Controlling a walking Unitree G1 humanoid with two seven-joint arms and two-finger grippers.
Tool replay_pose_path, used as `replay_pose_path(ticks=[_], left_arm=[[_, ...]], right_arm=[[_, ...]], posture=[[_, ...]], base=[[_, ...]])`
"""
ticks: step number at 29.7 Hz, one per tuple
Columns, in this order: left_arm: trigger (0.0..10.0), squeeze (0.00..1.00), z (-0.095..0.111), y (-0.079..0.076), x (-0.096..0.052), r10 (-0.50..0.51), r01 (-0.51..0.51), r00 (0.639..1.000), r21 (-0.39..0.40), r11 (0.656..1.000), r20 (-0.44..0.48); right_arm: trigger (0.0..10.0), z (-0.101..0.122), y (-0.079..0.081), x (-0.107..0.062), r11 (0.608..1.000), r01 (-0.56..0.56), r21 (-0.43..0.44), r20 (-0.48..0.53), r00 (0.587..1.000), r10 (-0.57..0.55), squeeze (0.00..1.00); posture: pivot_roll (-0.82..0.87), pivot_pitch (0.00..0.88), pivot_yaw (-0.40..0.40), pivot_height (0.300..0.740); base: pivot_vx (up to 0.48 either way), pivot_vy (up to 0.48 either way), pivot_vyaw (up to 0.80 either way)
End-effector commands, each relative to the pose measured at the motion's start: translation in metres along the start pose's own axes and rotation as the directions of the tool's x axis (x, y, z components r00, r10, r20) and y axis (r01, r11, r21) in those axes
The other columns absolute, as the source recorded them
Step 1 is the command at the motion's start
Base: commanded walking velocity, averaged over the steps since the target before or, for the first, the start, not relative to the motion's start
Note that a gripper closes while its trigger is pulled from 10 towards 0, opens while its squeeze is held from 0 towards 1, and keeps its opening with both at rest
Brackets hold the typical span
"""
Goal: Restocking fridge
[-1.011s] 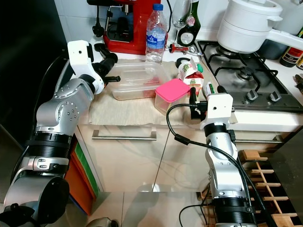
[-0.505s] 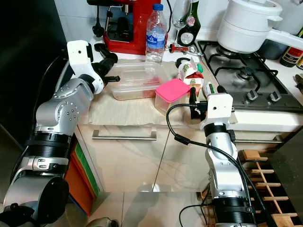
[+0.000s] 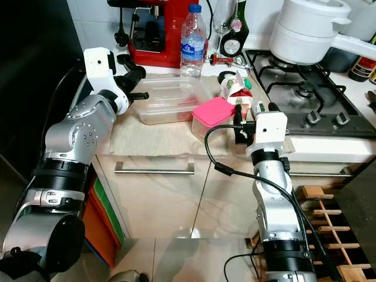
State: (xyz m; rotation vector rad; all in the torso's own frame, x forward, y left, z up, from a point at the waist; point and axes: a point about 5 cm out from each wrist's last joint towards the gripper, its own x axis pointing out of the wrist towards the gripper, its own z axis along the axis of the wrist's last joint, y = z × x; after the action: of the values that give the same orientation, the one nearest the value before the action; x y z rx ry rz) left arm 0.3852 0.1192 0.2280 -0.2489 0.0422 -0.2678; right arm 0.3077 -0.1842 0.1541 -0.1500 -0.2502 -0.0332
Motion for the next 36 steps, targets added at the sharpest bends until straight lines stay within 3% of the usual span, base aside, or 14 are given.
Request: replay_pose_path(ticks=[1,18,36], left_arm=[[3.7,0.00,0.0068,-0.0026,0.0030,-0.010,0.009,1.000,0.009,1.000,0.017],[3.7,0.00,0.0081,-0.0016,0.0111,-0.008,0.008,1.000,0.008,1.000,0.013],[3.7,0.00,0.0103,0.0014,0.0057,-0.012,0.012,1.000,0.010,1.000,0.026]], right_arm=[[10.0,0.0042,-0.0005,0.0041,1.000,0.004,-0.005,0.021,1.000,-0.004,0.00],[10.0,0.0027,-0.0010,0.0138,1.000,0.005,-0.005,0.014,1.000,-0.005,0.00],[10.0,0.0058,0.0029,0.0068,1.000,0.003,-0.004,0.032,0.999,-0.003,0.00]], posture=[[0.10,0.000,0.002,0.740],[0.10,0.000,0.014,0.740],[0.09,0.000,-0.005,0.740]], base=[[0.000,0.000,0.00],[0.000,0.000,0.00],[0.000,0.000,0.00]])
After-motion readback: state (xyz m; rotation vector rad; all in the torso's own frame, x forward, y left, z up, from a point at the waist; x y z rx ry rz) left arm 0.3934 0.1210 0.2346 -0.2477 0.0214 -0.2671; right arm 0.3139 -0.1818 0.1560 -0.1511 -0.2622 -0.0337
